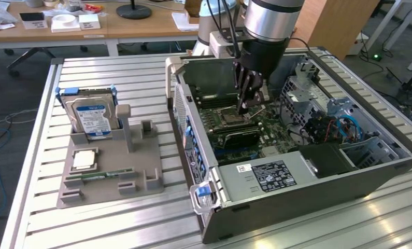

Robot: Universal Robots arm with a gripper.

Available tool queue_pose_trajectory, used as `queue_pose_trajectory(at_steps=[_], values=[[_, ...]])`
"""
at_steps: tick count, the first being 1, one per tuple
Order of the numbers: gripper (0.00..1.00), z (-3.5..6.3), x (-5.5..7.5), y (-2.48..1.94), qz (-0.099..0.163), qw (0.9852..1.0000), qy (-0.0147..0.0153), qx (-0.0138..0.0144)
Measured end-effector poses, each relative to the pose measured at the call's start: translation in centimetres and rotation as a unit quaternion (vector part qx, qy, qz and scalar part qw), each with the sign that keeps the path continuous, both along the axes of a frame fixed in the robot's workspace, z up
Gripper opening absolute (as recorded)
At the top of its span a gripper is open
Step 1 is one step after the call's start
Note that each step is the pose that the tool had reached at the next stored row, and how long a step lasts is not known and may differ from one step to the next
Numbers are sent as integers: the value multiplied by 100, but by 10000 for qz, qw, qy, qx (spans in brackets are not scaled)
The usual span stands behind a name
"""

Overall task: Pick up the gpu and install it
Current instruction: 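Press down on the gpu until it lock into place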

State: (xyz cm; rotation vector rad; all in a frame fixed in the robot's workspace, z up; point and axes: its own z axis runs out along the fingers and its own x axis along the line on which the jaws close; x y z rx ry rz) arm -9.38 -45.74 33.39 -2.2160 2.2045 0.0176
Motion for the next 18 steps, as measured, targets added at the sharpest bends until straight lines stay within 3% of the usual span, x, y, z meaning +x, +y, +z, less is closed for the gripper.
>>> queue_pose_trajectory(at_steps=[13,18], values=[[11,-119,82,0,-1,10000,0,-1],[11,-140,101,29,0,10000,0,1]])
